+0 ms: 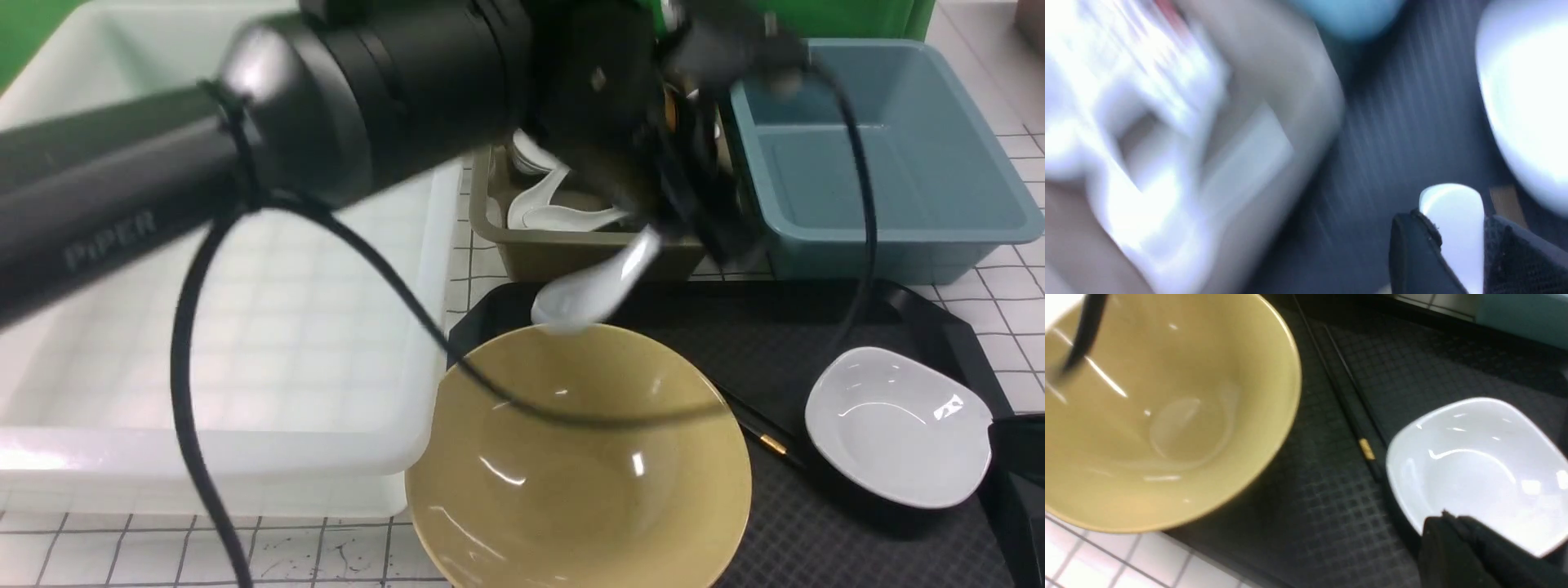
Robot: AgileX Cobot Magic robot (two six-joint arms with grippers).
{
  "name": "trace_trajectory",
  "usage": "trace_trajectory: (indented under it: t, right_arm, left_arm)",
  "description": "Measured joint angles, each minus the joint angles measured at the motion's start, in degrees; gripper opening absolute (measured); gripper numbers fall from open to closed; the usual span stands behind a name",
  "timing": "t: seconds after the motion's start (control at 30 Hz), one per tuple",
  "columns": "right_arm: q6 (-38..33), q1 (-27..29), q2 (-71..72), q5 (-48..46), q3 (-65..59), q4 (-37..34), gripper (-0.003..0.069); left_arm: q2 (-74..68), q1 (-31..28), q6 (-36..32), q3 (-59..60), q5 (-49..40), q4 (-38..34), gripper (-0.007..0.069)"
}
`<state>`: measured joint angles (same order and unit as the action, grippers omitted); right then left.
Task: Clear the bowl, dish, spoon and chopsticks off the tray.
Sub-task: Use the left arm to put the soup spoon into the small storage box in the middle
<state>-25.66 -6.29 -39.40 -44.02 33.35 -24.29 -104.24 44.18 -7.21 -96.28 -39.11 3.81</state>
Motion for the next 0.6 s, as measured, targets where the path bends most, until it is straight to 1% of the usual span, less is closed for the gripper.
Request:
trace_trajectory:
  t: [0.03, 0.1, 0.13, 0.17, 0.2, 0.23, 0.27, 0.4, 0.43, 0.5, 0.53, 0.57, 0.6]
  right_arm:
    - [-0.1, 0.0, 0.0, 0.0, 0.0, -0.6, 0.0045]
    - [-0.3, 0.0, 0.0, 0.1, 0.0, -1.1, 0.0046]
    - [-0.3, 0.0, 0.0, 0.1, 0.0, -1.2, 0.0046]
    - [-0.5, 0.0, 0.0, 0.2, 0.0, -1.3, 0.0046]
    - [-0.6, 0.0, 0.0, 0.2, 0.0, -1.4, 0.0046]
    - [-0.8, 0.0, 0.0, 0.2, 0.0, -1.4, 0.0047]
    - [-1.5, 0.0, 0.0, 0.3, 0.0, -1.4, 0.0047]
    - [-2.1, 0.0, 0.0, 0.3, 0.0, -1.5, 0.0047]
    - [-2.7, 0.0, 0.0, 0.4, 0.0, -1.5, 0.0047]
    - [-3.1, 0.0, 0.0, 0.4, 0.0, -1.5, 0.0047]
    - [-3.1, 0.0, 0.0, 0.4, 0.0, -1.5, 0.0047]
    - [-3.2, 0.0, 0.0, 0.4, 0.0, -1.5, 0.0047]
    - [-3.3, 0.0, 0.0, 0.4, 0.0, -1.5, 0.0047]
  left_arm:
    - [-1.4, -2.3, 0.5, -0.7, 8.0, 0.4, 0.0120]
    - [-3.6, -4.6, 1.0, -0.8, 16.5, 0.8, 0.0120]
    - [-4.6, -5.0, 1.0, -0.8, 18.2, 0.9, 0.0120]
    - [-7.3, -6.4, 1.0, -0.8, 22.8, 1.9, 0.0120]
    - [-9.1, -7.2, 1.0, -0.8, 25.2, 3.2, 0.0127]
    - [-10.8, -7.6, 1.0, -0.8, 25.9, 4.1, 0.0143]
    - [-12.3, -7.9, 1.0, -0.7, 26.0, 5.6, 0.0176]
    - [-13.3, -7.9, 1.0, -0.5, 21.7, 11.1, 0.0321]
    - [-12.8, -7.7, 1.0, -0.9, 18.9, 12.6, 0.0378]
    - [-11.2, -6.7, 1.0, -2.4, 11.4, 13.7, 0.0459]
    - [-10.3, -6.1, 1.0, -3.2, 8.0, 14.0, 0.0486]
    - [-9.4, -5.1, 1.0, -4.2, 2.8, 14.0, 0.0519]
    - [-8.6, -4.4, 1.0, -4.7, -0.5, 13.9, 0.0537]
